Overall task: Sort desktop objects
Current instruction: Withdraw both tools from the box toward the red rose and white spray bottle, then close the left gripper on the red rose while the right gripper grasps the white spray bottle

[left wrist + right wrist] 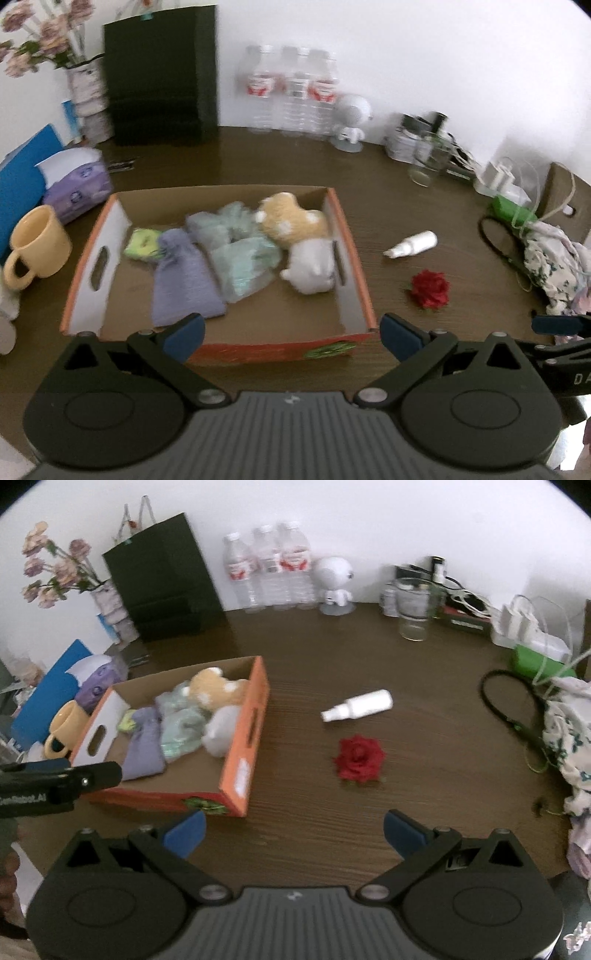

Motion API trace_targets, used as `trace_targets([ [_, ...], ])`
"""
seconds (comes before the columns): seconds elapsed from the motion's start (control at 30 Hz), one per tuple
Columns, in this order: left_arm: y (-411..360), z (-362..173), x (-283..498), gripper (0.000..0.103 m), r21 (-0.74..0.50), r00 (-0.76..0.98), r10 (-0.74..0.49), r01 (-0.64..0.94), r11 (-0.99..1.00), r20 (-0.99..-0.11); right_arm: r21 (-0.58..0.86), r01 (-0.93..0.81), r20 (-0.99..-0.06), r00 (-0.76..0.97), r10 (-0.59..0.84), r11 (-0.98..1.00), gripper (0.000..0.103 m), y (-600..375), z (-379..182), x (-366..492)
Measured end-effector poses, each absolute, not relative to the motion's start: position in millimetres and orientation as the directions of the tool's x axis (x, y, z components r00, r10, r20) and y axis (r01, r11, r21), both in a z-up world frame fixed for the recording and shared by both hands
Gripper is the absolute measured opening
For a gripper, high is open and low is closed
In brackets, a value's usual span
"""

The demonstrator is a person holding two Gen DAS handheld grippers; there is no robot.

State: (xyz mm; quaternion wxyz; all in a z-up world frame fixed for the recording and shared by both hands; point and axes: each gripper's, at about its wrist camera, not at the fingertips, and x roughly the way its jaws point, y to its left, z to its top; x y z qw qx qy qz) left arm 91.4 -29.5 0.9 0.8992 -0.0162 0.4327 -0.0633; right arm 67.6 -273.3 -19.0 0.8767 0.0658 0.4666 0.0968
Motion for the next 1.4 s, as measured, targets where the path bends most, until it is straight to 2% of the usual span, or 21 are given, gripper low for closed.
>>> trace_targets([
  [0.57, -118, -5, 131, 0.103, -0.062, 0.592, -0.200, 0.244, 0.968, -0.780, 0.135, -0.129, -0.818, 0.546, 0.184, 0.982, 0.103, -330, -38, 96],
  [0.9, -155, -21, 149, 0.103, -0.055, 0.567, -0.191, 0.248, 0.967, -0.802, 0.077, -0.159, -0.833, 0.532, 0.151, 0.984, 0.103, -360, -54, 129],
  [1.23, -190, -44, 168, 0.101, -0.058, 0.530, -0.176, 0.232, 0.971, -0.829, 0.092, -0.195, -0.826, 0.532, 0.184, 0.976, 0.102, -388, -66, 169],
  [1.3, -196, -48, 173, 0.100, -0.062, 0.524, -0.174, 0.225, 0.972, -0.834, 0.094, -0.206, -0.829, 0.526, 0.191, 0.974, 0.098, -392, -69, 176],
  [1.4, -205, -54, 180, 0.099, -0.067, 0.517, -0.173, 0.217, 0.974, -0.838, 0.099, -0.217, -0.830, 0.520, 0.201, 0.971, 0.097, -397, -72, 186],
])
